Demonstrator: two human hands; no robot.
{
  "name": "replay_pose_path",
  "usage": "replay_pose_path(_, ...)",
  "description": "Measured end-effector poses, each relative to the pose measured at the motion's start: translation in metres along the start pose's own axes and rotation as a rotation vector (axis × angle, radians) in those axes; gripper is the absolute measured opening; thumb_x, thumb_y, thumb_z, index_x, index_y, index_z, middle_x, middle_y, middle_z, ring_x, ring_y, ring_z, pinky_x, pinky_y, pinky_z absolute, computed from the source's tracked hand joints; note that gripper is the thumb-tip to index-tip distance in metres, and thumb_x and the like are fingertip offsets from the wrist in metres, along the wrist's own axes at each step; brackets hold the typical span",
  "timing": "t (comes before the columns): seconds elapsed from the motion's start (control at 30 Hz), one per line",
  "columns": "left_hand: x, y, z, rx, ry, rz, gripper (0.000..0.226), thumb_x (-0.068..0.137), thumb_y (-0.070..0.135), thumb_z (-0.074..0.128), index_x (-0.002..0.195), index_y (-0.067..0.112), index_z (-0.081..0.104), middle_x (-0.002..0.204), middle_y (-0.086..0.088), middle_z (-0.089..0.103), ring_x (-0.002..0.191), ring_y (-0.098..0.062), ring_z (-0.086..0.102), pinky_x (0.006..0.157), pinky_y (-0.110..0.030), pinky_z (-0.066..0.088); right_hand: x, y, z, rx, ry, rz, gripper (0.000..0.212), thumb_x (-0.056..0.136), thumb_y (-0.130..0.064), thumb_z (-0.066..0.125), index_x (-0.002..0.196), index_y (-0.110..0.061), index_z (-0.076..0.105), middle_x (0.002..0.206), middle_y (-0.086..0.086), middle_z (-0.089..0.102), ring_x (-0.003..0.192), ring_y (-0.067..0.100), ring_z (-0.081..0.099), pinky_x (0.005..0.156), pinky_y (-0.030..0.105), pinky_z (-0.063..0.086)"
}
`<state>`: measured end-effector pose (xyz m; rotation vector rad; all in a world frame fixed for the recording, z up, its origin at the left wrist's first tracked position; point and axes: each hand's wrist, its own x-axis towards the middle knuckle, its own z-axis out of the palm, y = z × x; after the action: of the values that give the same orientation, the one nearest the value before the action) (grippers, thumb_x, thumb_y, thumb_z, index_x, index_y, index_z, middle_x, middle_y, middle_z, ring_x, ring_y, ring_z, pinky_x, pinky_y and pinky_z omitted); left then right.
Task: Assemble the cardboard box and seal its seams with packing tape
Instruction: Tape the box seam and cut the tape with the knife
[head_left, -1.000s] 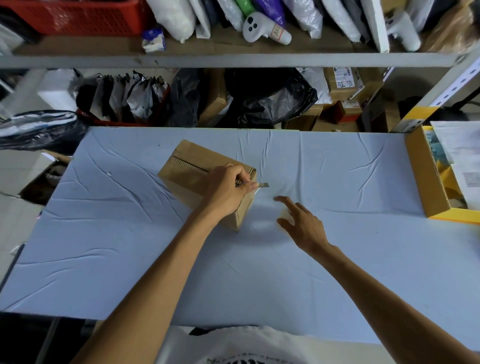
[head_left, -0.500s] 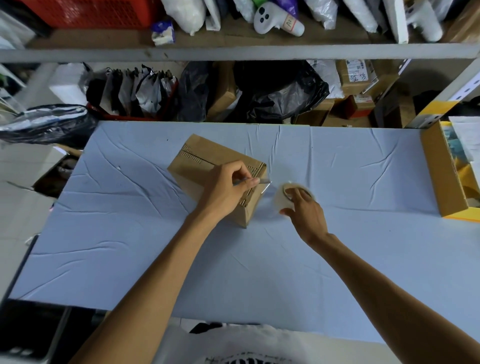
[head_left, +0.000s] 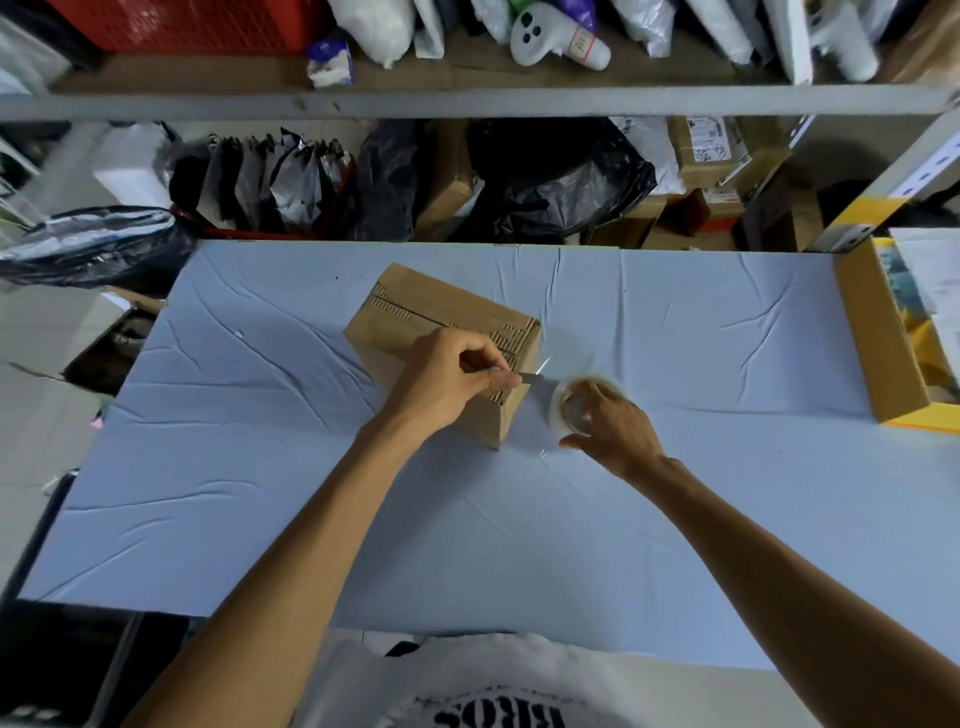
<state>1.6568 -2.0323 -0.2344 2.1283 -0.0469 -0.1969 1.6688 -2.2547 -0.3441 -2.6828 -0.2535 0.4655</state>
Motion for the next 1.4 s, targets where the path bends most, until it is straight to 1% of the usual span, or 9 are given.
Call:
replay_pose_path(0.2,-0.031,-0.011,-0.020,0.070,-0.202,-0.010,0.012,0.074,0.031,0.079,0.072,0.023,0.071,0.072,0.007,0.069,0.066,0.000,0.058,0.060,-0.011,0.043,0.008,-0.031,-0.050,0.112,0.230,0.023,0.030,0.088,-0.008,0.053,0.118,-0.012,0.059,0.105,0.012,0.067,0.093,0.033,0.063,0.078,0.037,0.050)
replay_pose_path(0.33,-0.052,-0.047,-0.012,0.006,-0.266,-0.142,0.018,0.077,0.031,0.077,0.070,0.019,0.066,0.060,0.008,0.062,0.054,-0.001,0.050,0.053,-0.016,0.039,0.006,-0.048,-0.061,0.373,0.257,0.053,0.032,0.089,0.001,0.042,0.111,-0.009,0.062,0.091,0.012,0.071,0.083,0.028,0.067,0.077,0.040,0.055)
replay_pose_path(0.43,-0.049,-0.076,0.008,0.010,-0.357,-0.281,0.024,0.086,0.024,0.069,0.074,0.005,0.060,0.064,-0.002,0.057,0.059,-0.016,0.047,0.059,-0.027,0.038,0.004,-0.057,-0.059,0.707,0.235,0.098,0.025,0.095,-0.007,0.042,0.114,-0.001,0.058,0.094,0.016,0.067,0.080,0.026,0.065,0.071,0.032,0.053)
replay_pose_path(0.53,-0.044,-0.103,0.030,0.128,-0.418,-0.336,0.012,0.088,0.016,0.064,0.077,0.013,0.062,0.076,-0.005,0.060,0.073,-0.016,0.052,0.064,-0.026,0.039,0.007,-0.062,-0.055,0.925,0.193,0.205,0.025,0.096,-0.020,0.048,0.113,-0.002,0.053,0.097,0.017,0.062,0.078,0.026,0.063,0.067,0.031,0.052)
replay_pose_path(0.9,-0.049,-0.155,0.057,0.265,-0.155,-0.304,0.007,0.079,0.011,0.074,0.078,0.004,0.071,0.083,-0.011,0.073,0.085,-0.026,0.068,0.067,-0.023,0.042,0.008,-0.072,-0.049,1.015,0.058,0.220,0.024,0.093,-0.014,0.057,0.112,0.001,0.054,0.083,0.013,0.067,0.064,0.020,0.068,0.059,0.026,0.056)
replay_pose_path(1.17,-0.048,-0.112,0.047,0.992,-0.333,-0.054,0.044,0.093,0.044,0.053,0.120,0.010,0.050,0.123,-0.010,0.049,0.114,-0.029,0.047,0.089,-0.037,0.042,0.005,-0.076,-0.056,1.108,0.081,0.196,0.013,0.091,-0.006,0.057,0.101,0.001,0.063,0.074,0.013,0.066,0.061,0.022,0.065,0.055,0.024,0.054)
replay_pose_path(1.27,-0.047,-0.072,0.029,0.895,-0.527,-0.061,0.047,0.094,0.045,0.050,0.127,0.011,0.053,0.133,-0.010,0.049,0.121,-0.029,0.047,0.096,-0.035,0.041,0.003,-0.073,-0.056,1.126,0.080,0.185,0.011,0.091,-0.007,0.059,0.095,0.001,0.065,0.070,0.010,0.064,0.059,0.019,0.062,0.056,0.023,0.052)
replay_pose_path(1.33,-0.044,-0.035,0.009,0.556,-0.693,-0.088,0.039,0.088,0.048,0.059,0.113,0.019,0.065,0.119,0.000,0.065,0.111,-0.019,0.060,0.090,-0.030,0.047,0.003,-0.071,-0.055,1.129,0.081,0.185,0.010,0.090,-0.008,0.062,0.093,0.001,0.066,0.069,0.009,0.063,0.057,0.017,0.060,0.054,0.022,0.050)
replay_pose_path(1.4,-0.036,0.001,-0.009,0.173,-0.570,0.019,0.023,0.085,0.044,0.065,0.100,0.027,0.070,0.097,0.009,0.072,0.093,-0.006,0.066,0.081,-0.022,0.052,0.004,-0.070,-0.056,1.146,0.079,0.189,0.008,0.089,-0.009,0.063,0.089,-0.002,0.066,0.067,0.007,0.062,0.055,0.015,0.059,0.053,0.021,0.048)
